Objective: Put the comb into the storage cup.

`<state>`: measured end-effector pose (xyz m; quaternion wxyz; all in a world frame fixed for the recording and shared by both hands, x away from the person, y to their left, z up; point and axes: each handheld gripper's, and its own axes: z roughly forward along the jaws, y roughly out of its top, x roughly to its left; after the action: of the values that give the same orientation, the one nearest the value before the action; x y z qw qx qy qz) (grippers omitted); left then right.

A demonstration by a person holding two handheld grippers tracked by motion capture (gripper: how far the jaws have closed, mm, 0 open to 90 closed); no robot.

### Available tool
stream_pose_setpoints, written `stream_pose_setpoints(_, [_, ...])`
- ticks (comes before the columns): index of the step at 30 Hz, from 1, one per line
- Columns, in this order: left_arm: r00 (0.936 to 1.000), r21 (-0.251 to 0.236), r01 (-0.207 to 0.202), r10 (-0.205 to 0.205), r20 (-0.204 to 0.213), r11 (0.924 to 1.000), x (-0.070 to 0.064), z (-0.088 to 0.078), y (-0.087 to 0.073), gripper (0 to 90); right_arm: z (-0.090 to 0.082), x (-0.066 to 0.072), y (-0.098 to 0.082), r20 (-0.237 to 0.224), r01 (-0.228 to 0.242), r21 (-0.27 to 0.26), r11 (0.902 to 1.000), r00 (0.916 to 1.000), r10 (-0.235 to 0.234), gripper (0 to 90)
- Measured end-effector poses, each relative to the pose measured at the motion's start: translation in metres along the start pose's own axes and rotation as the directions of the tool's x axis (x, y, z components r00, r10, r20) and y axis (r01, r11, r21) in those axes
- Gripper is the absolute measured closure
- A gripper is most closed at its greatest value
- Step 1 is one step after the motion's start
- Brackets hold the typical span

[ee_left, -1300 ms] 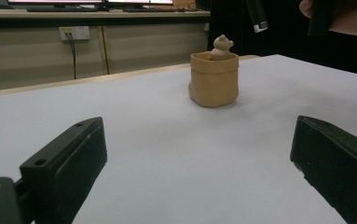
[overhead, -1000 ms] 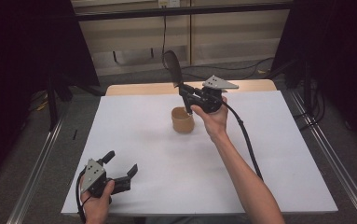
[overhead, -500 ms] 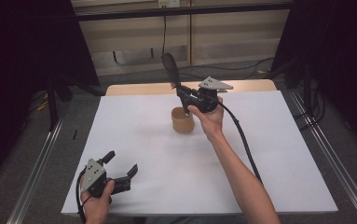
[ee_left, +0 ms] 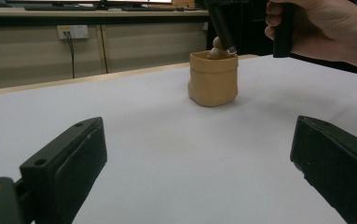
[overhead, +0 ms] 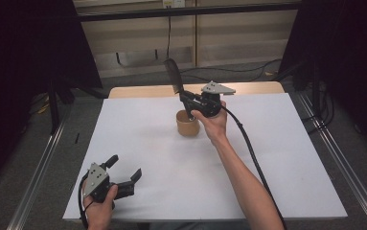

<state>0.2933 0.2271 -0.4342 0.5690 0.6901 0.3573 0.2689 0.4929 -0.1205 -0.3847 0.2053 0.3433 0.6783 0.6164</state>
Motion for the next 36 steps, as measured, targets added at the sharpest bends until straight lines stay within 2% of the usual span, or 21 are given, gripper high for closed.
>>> stream_pose_setpoints(10, [1.0,0.002,-0.002,0.002,0.0,1.0,0.0,0.0,0.0,3.7,0.004,0.0,-0.009,-0.007,0.001,0.025,0.9997,1.0,-0.001,72.7])
stream_pose_setpoints(17, [1.0,0.006,-0.003,0.003,0.003,1.0,0.0,0.0,0.0,3.7,0.004,0.003,-0.011,-0.01,0.02,0.031,0.9993,0.9998,-0.02,72.8])
stream_pose_setpoints(20, [1.0,0.001,0.004,-0.004,-0.003,1.0,0.0,-0.001,0.0,3.7,0.003,0.004,-0.011,-0.008,0.031,0.037,0.9988,0.9995,-0.03,72.8])
stream_pose_setpoints(24, [1.0,0.004,0.0,0.0,-0.003,1.0,0.0,0.0,0.0,3.7,-0.004,0.002,-0.012,-0.004,0.013,0.024,0.9996,0.9999,-0.013,72.8])
stream_pose_setpoints(28, [1.0,0.004,-0.007,0.007,-0.001,1.0,0.0,-0.001,0.0,3.7,-0.007,0.001,-0.016,0.006,0.023,0.048,0.9986,0.9997,-0.024,72.8])
stream_pose_setpoints(36, [1.0,0.002,0.0,0.0,-0.004,1.0,0.0,0.0,0.0,3.7,-0.013,0.001,-0.023,0.015,0.022,0.061,0.9979,0.9996,-0.022,72.8])
